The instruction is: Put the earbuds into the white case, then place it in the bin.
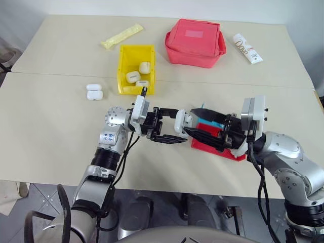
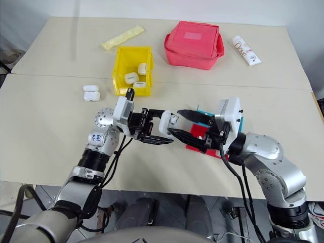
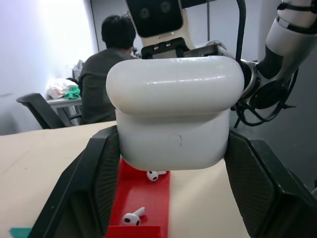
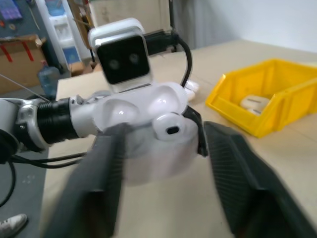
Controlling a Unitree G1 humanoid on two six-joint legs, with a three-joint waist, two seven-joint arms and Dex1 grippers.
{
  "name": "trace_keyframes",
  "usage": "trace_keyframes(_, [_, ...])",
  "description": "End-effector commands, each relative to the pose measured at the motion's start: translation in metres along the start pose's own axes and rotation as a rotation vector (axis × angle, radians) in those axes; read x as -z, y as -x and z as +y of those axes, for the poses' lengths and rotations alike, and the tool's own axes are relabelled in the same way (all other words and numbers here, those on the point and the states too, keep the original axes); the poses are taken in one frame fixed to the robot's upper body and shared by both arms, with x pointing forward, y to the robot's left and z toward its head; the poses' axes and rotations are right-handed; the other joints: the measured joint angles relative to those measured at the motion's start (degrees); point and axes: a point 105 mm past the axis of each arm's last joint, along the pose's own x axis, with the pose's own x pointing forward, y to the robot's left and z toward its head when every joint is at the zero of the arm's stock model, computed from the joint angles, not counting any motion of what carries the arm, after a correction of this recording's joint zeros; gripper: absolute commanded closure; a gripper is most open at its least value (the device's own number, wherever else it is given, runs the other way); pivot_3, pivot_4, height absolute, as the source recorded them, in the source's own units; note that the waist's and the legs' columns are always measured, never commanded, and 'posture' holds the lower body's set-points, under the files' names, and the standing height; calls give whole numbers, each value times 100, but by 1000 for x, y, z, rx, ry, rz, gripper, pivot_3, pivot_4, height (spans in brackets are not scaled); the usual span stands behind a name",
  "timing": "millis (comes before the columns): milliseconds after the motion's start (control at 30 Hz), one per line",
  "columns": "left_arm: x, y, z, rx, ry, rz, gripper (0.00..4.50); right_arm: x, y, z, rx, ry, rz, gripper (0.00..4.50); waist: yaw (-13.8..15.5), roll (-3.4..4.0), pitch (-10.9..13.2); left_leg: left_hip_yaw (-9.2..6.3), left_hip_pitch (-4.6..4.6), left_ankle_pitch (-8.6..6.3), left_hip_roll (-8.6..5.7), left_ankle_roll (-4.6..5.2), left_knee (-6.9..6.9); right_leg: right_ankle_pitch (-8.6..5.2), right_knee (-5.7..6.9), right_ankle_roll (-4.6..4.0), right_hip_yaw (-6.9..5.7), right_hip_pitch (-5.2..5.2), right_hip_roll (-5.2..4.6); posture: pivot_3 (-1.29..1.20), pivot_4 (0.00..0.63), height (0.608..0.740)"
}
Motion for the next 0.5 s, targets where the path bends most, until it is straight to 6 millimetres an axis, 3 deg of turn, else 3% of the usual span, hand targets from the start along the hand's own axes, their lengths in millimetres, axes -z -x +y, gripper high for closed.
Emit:
trace_keyframes(33, [-5, 0, 4, 13, -40, -1, 1720, -20, 7, 0, 19, 73, -7, 502, 9, 0, 0, -1, 0, 0, 0, 0, 0, 0, -2, 0, -1, 1, 0, 0, 150, 740])
trace_keyframes(100, [-2, 2, 6, -1, -39, 5, 1720, -26, 17, -2, 53, 100, 19, 58, 7, 0, 0, 0, -1, 0, 0, 1, 0, 0, -5, 0, -1, 1, 0, 0, 150, 740])
trace_keyframes(300, [2, 8, 13, -44, -42, 19, 1720, -31, 56, -3, 180, 115, 118, 58, 41, -7, 4, -8, -10, 0, 2, 2, -1, 1, -28, 1, -12, 4, 1, 0, 150, 740])
trace_keyframes(500, [3, 18, 19, -94, -41, 32, 1720, -13, 140, 5, 442, 59, 320, 58, 151, -11, 5, -2, -11, -1, 0, 6, 0, 2, -30, 3, -13, 8, 1, 0, 150, 740])
